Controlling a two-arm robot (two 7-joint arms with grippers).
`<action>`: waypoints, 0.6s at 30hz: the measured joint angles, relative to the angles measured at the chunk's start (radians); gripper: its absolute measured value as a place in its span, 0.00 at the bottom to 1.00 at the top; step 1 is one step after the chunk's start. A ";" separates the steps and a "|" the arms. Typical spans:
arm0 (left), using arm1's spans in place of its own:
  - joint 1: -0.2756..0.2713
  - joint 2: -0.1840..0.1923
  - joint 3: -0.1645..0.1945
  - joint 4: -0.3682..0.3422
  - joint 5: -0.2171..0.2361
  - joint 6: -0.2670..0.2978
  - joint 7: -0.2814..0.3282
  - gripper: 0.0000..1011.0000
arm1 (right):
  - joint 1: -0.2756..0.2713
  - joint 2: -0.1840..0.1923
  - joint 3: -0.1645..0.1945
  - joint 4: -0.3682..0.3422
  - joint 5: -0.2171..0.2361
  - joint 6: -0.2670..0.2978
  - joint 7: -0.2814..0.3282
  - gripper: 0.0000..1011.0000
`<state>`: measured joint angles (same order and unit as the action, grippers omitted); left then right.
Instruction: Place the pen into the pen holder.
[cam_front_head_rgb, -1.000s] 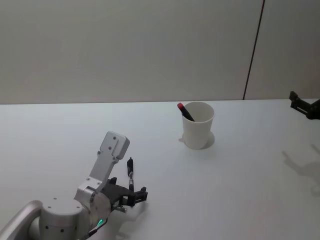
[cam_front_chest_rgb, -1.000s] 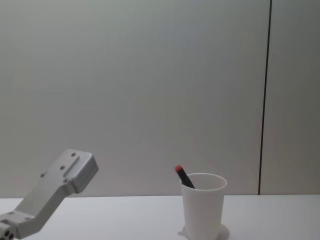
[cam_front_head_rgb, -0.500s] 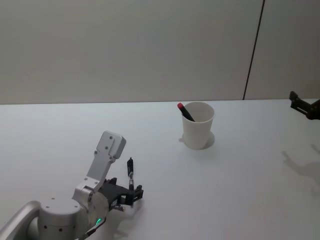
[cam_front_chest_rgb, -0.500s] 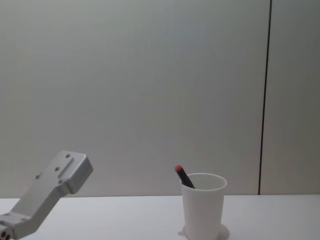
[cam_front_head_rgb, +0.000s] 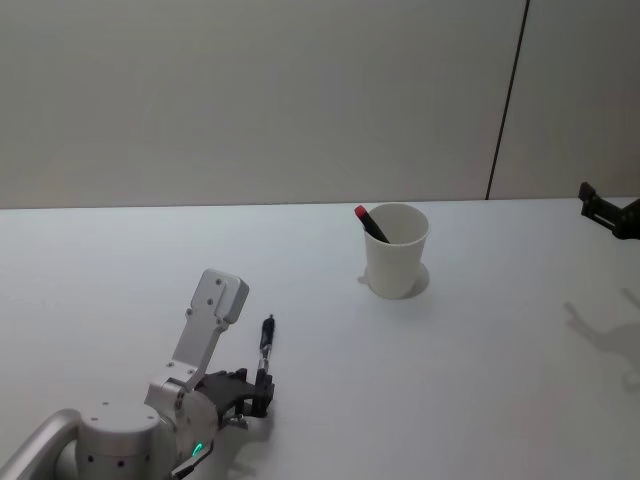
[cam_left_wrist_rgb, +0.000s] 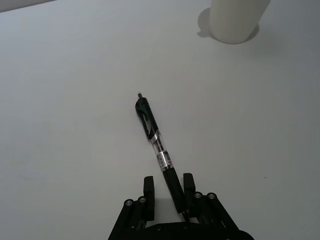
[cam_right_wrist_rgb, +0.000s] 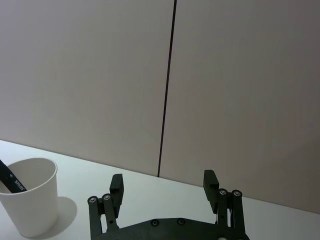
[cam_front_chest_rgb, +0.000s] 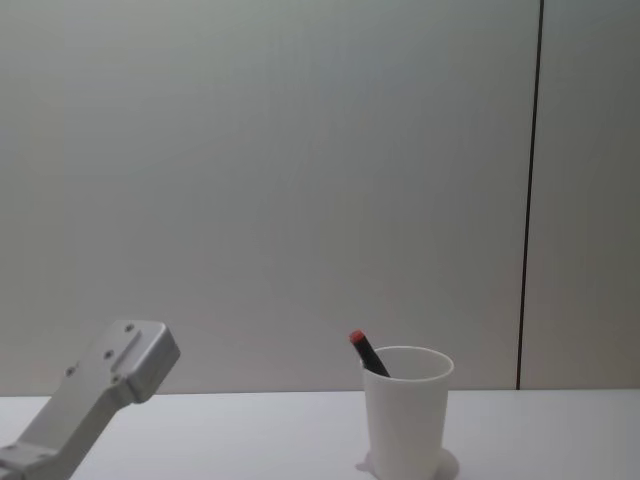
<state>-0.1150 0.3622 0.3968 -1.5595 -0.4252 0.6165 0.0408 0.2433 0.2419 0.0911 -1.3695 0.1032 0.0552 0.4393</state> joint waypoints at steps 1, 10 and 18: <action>0.001 -0.001 0.000 0.003 -0.003 0.000 -0.001 0.36 | 0.000 0.000 0.000 0.000 0.000 0.000 0.000 0.99; 0.004 -0.008 -0.001 0.020 -0.011 -0.007 -0.012 0.13 | 0.000 0.000 0.000 0.000 0.000 0.000 0.000 0.99; 0.005 -0.011 -0.001 0.029 -0.011 -0.016 -0.020 0.13 | 0.000 0.000 0.000 0.000 0.000 0.000 0.000 0.99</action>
<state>-0.1100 0.3509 0.3956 -1.5304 -0.4366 0.6010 0.0205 0.2433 0.2419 0.0912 -1.3695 0.1032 0.0551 0.4393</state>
